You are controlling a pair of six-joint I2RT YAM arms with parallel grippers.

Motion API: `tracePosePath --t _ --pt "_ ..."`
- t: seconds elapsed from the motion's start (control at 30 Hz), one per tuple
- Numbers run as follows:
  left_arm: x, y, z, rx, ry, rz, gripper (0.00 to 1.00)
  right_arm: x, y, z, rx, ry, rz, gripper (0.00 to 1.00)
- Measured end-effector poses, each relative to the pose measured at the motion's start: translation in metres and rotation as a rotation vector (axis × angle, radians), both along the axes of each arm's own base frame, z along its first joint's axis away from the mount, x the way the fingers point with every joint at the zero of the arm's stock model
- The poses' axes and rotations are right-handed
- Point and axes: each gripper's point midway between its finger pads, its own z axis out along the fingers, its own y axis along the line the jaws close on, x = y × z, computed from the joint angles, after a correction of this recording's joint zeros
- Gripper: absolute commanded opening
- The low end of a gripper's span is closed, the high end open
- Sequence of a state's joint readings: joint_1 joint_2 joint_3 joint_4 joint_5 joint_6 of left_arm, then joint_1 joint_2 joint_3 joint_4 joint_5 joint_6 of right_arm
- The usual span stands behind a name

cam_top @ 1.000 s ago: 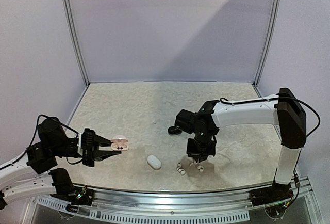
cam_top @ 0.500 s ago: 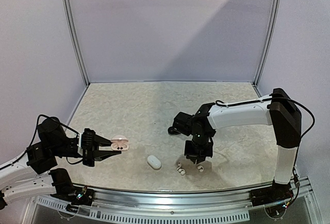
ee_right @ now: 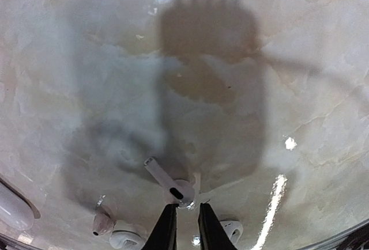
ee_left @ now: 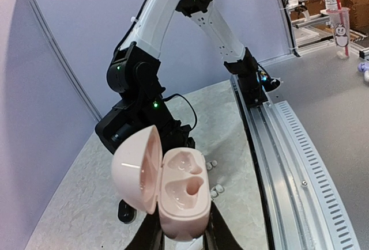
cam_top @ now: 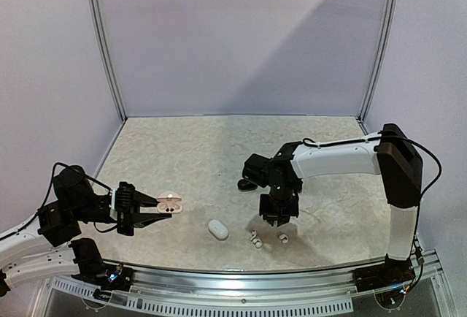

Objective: Insert the wireless bluetooth earbuds into the charging case
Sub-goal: Pick up the right earbud from the corner of the board.

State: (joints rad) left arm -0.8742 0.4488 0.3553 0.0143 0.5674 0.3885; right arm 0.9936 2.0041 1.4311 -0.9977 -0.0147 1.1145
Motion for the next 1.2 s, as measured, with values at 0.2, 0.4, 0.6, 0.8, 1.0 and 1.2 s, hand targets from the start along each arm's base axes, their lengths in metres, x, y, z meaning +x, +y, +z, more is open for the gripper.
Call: tracePosePath --t 0.2,0.4,0.6,0.8,1.0,1.2 --pt "0.0 0.0 0.0 0.002 -0.002 -0.001 0.0 0.01 -0.005 0.005 -0.027 -0.029 0.025 0.22" --pt "0.0 0.001 -0.007 0.025 0.016 0.0 0.0 0.027 0.003 0.021 -0.015 -0.079 0.071 0.24" --pt "0.0 0.001 -0.008 0.028 0.018 0.0 0.0 0.039 0.014 0.027 0.001 -0.107 0.106 0.2" --pt "0.0 0.001 -0.008 0.028 0.018 0.0 0.0 0.043 0.004 0.0 -0.059 -0.061 0.115 0.2" --pt "0.0 0.001 -0.008 0.028 0.018 0.0 0.0 0.044 0.003 -0.012 -0.065 -0.038 0.144 0.2" --pt "0.0 0.001 -0.008 0.028 0.018 0.001 0.0 0.042 0.014 -0.012 -0.014 -0.021 0.192 0.15"
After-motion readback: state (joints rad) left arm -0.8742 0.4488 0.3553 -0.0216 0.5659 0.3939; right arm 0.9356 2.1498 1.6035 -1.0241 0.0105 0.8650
